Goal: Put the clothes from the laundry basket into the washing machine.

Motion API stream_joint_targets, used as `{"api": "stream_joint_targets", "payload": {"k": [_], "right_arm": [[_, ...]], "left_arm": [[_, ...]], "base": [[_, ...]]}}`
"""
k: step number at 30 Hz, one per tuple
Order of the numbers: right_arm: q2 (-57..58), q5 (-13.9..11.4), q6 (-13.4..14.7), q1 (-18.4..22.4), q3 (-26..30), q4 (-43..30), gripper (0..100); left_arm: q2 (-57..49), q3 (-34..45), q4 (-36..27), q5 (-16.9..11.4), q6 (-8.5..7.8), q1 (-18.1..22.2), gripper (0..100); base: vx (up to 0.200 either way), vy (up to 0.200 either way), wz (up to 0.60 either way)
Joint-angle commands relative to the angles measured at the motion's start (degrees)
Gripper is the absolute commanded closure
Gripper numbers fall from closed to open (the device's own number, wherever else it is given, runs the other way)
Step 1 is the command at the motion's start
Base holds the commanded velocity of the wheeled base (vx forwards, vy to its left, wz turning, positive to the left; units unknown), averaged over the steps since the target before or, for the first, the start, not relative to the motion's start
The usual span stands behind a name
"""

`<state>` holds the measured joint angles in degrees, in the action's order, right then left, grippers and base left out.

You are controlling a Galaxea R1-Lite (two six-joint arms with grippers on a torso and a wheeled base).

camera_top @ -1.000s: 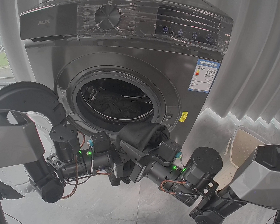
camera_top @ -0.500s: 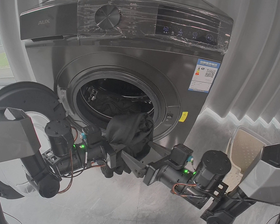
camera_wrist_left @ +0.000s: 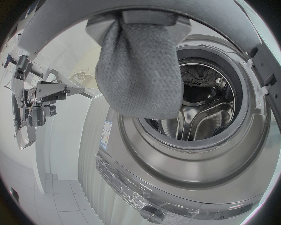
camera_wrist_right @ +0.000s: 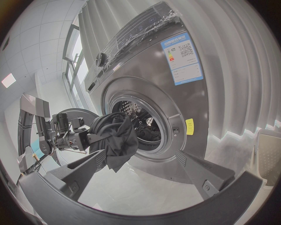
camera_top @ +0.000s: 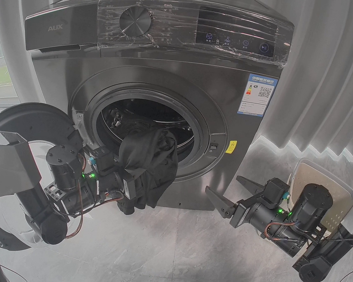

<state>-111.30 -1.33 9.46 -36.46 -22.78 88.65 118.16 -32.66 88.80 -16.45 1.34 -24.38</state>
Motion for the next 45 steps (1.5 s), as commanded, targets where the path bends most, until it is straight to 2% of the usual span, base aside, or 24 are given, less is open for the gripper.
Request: {"api": "stream_joint_targets", "payload": {"k": [1, 6, 8, 11, 13, 18, 20, 21, 22, 31, 40, 45], "right_arm": [[2.32, -0.08, 0.03, 0.6, 0.72, 0.03, 0], [2.32, -0.25, 0.12, 0.16, 0.64, 0.12, 0], [2.49, -0.25, 0.12, -0.01, 0.72, 0.12, 0], [2.67, -0.17, 0.03, -0.01, 1.87, 0.12, 0], [3.02, -0.25, 0.03, 0.34, 2.66, 0.12, 0], [3.46, -0.25, 0.12, 0.6, 2.75, 0.12, 0], [3.81, -0.25, 0.03, 0.51, 2.75, 0.12, 0], [3.9, -0.25, 0.12, 0.43, 2.83, 0.12, 0], [3.9, -0.25, 0.12, 0.43, 3.1, 0.12, 0], [3.72, -0.25, 0.12, -0.1, 3.54, 0.12, 0], [3.55, -0.17, 0.12, -0.98, 3.54, 0.12, 0], [3.55, -0.17, 0.12, -0.98, 3.54, 0.12, 0]], "left_arm": [[-1.18, 1.37, 0.06, 0.1, 0.24, 0.12, 100], [-1.01, 1.11, 0.06, 0.54, 0.07, 1.09, 100], [-0.83, 0.84, -0.03, 3.96, -0.29, 2.23, 100], [-0.3, -0.21, -0.03, 8.8, 0.5, 2.67, 100], [0.66, 0.05, -0.03, 10.12, 0.42, 2.85, 100], [1.81, -0.3, -0.03, 10.73, 0.24, 2.76, 100], [2.25, -0.48, -0.03, 12.58, -0.46, 2.58, 100], [2.6, -0.48, -0.03, 14.25, -0.46, 2.5, 100], [2.77, -0.65, -0.03, 14.78, -0.46, 2.41, 100], [3.13, -0.39, -0.03, 15.04, -0.37, 1.44, 100], [4.18, -0.65, -0.03, 15.13, -0.55, 1.44, 100], [4.53, -0.48, -0.03, 15.13, -0.81, 1.44, 100]], "base": [[0.0, 0.0, 0.0], [0.0, 0.0, 0.0], [0.0, 0.0, 0.0], [0.0, 0.0, 0.0], [0.0, 0.0, 0.0], [0.0, 0.0, 0.0], [0.0, 0.0, 0.0], [0.0, 0.0, 0.0], [0.0, 0.0, 0.0], [0.0, 0.0, 0.0], [0.2, 0.0, 0.0], [0.0, 0.0, 0.0]]}}
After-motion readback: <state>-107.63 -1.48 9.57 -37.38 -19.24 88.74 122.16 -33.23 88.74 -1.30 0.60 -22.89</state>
